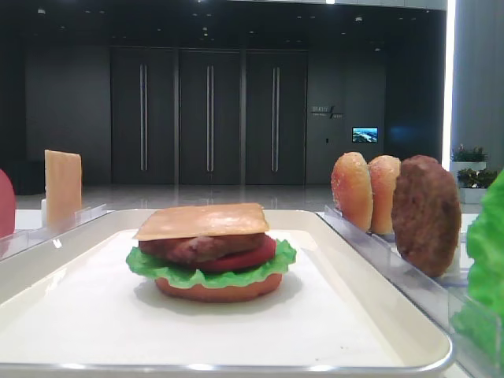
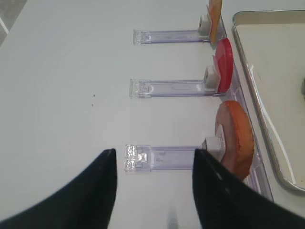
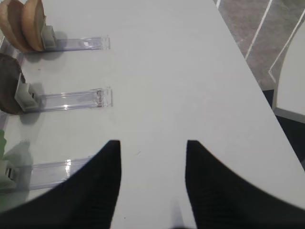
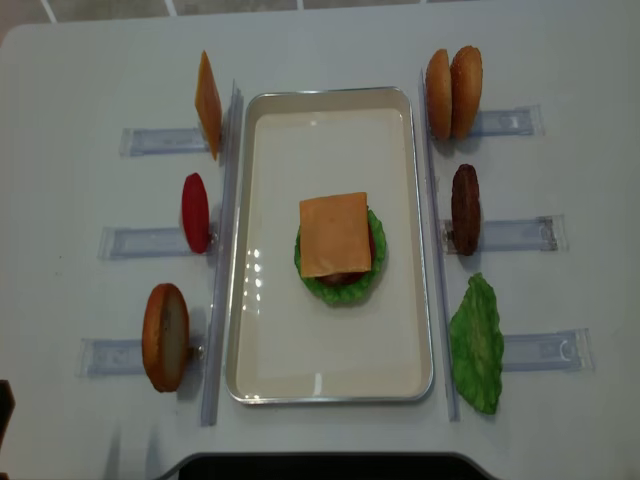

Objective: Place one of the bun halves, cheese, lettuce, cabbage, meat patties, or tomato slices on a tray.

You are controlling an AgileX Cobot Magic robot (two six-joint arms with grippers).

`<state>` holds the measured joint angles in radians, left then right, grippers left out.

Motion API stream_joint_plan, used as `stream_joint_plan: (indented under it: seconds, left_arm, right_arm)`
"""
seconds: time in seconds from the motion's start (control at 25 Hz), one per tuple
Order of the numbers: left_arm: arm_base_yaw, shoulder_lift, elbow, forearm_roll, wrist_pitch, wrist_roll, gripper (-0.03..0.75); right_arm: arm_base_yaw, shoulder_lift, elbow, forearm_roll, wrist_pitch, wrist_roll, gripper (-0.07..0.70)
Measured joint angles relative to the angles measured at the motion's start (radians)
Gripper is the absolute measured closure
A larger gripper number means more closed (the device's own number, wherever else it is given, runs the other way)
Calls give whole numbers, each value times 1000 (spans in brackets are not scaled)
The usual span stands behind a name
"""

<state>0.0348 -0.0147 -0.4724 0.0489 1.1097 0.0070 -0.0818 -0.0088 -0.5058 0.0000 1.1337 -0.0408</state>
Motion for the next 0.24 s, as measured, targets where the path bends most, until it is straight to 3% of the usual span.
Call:
stream_joint_plan:
  seconds: [0.24]
  left_arm:
    - [0,0,0,0,0,0,325]
  right_arm:
    - [0,0,0,0,0,0,325]
